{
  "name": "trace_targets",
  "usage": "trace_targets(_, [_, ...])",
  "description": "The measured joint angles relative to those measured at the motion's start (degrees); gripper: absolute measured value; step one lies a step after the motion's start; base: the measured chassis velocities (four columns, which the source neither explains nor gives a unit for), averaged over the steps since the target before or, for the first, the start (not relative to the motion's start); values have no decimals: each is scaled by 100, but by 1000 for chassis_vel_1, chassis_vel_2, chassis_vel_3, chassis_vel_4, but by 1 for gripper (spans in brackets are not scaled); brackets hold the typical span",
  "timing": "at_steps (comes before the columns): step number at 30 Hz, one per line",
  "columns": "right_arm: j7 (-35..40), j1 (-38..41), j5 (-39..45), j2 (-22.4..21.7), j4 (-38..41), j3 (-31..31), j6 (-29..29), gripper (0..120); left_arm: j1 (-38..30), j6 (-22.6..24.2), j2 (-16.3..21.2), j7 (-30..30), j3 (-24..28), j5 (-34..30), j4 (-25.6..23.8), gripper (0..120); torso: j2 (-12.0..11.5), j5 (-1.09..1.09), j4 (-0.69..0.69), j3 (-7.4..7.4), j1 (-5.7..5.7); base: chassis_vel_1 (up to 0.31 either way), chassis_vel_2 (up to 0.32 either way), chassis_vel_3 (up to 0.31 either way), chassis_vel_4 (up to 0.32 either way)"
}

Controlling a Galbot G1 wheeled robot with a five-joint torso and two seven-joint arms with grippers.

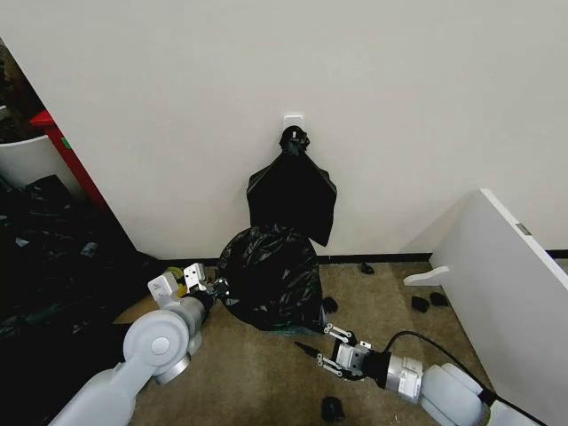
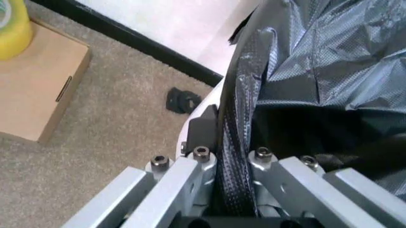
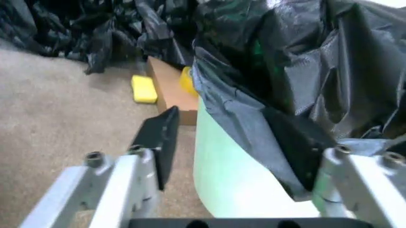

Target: Place the garbage bag over the trash bin.

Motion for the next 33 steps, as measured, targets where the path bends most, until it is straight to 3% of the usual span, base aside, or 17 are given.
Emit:
trace_targets(4, [-113,-12,347,19,-40,-4,356,69,-15,-10,2,-16,-4,1,6,1,0,-1,0,0,0,0,0,0,0])
trace_targets(6, [-567,-10,752,109,-33,-5,739,80,-36,-12,25,-45,-13,-10,26,1,0,1,-1,0,0,0,0,0,0])
trace_targets(8, [-663,-9,801,126,-17,-4,788,82,-36,-12,30,-48,-12,-12,28,1,0,1,0,0,0,0,0,0,0])
trace_targets(10, [-876,-24,978,133,122,0,814,94,-16,-41,34,-48,-12,63,29,1,0,-1,0,0,0,0,0,0,0])
trace_targets(13, [-868,-48,1193,79,221,11,739,98,24,-116,33,-10,6,282,37,1,0,1,-1,0,0,0,0,0,0])
trace_targets(16, [-303,-135,1849,-80,657,0,119,100,220,-365,32,327,101,1080,1,1,0,-2,0,0,0,0,0,0,0])
trace_targets(17, [-303,-135,1849,-80,657,0,119,100,220,-365,32,327,101,1080,1,1,0,-2,0,0,0,0,0,0,0])
trace_targets(20, [1431,1,2460,-43,1240,-258,-947,94,365,-592,-25,787,220,1959,-99,1,0,0,1,0,0,0,0,0,0])
trace_targets(21, [1431,1,2460,-43,1240,-258,-947,94,365,-592,-25,787,220,1959,-99,1,0,0,1,0,0,0,0,0,0])
trace_targets(22, [2181,92,2886,58,1559,-346,-1530,87,372,-704,-73,960,295,2318,-94,1,0,0,2,0,0,0,0,0,0])
trace_targets(24, [2468,120,3116,112,1730,-363,-1850,83,361,-746,-101,1020,332,2462,-71,1,0,1,2,0,0,0,0,0,0])
trace_targets(28, [3743,298,4395,443,2461,-410,-3417,66,248,-944,-259,1272,614,3198,104,1,0,1,2,0,0,0,0,0,0])
trace_targets(29, [3743,298,4395,443,2461,-410,-3417,66,248,-944,-259,1272,614,3198,104,1,0,1,2,0,0,0,0,0,0])
trace_targets(33, [4582,568,5212,826,2641,-482,-4218,47,192,-1037,-249,1424,1046,3682,189,1,0,1,-1,0,0,0,0,0,0])
